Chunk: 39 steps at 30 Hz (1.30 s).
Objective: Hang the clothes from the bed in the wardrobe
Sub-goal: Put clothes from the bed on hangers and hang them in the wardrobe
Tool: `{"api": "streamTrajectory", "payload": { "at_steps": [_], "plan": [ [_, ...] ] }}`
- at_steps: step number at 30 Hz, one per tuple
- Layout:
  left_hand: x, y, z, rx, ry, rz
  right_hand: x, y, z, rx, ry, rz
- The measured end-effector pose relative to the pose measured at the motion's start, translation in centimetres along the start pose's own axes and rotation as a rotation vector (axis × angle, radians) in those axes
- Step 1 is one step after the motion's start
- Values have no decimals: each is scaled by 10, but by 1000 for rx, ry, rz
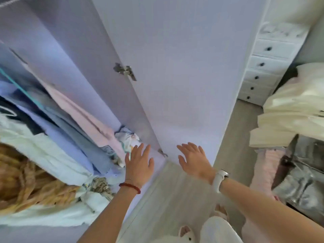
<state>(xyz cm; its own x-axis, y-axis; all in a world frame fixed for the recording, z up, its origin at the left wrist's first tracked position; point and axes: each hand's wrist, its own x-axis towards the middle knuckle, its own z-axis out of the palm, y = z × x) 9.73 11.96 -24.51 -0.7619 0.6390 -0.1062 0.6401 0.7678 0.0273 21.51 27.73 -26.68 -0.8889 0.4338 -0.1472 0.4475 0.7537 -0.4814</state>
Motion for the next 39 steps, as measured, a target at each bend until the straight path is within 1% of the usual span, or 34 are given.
{"api": "streamTrajectory", "payload": {
  "at_steps": [4,6,9,11,12,13,17,20,22,24,27,29,31,33,34,36,39],
  "plan": [
    [-16,-89,-38,-30,156,-227,51,-88,1,-41,-11,-218],
    [-21,-124,-61,-75,253,-294,76,-130,-1,-34,10,-324],
    [-22,-164,-102,-111,469,-331,115,-191,-10,51,63,-473],
    [-17,-184,-129,-60,642,-322,143,-232,-18,145,83,-527],
    [-10,-194,-142,-20,706,-319,157,-252,-23,200,88,-542],
    [-2,-203,-154,5,737,-325,172,-271,-27,266,95,-552],
    [42,-236,-188,24,752,-356,233,-343,-41,517,143,-575],
    [76,-254,-199,43,663,-366,276,-380,-45,593,137,-561],
    [96,-267,-198,66,593,-399,299,-395,-44,565,142,-569],
    [105,-276,-194,66,584,-430,318,-404,-42,550,154,-583],
    [107,-280,-186,43,649,-399,340,-413,-47,500,183,-625],
    [107,-282,-181,32,705,-385,350,-421,-55,401,183,-645],
    [106,-284,-178,16,716,-386,356,-431,-64,311,135,-634],
    [104,-286,-175,12,718,-382,356,-441,-70,281,66,-603],
    [103,-287,-175,9,712,-384,355,-444,-72,276,63,-591],
    [102,-289,-173,4,708,-392,352,-446,-73,291,109,-585],
    [102,-292,-171,10,721,-393,349,-444,-81,388,191,-610]
  ]
}}
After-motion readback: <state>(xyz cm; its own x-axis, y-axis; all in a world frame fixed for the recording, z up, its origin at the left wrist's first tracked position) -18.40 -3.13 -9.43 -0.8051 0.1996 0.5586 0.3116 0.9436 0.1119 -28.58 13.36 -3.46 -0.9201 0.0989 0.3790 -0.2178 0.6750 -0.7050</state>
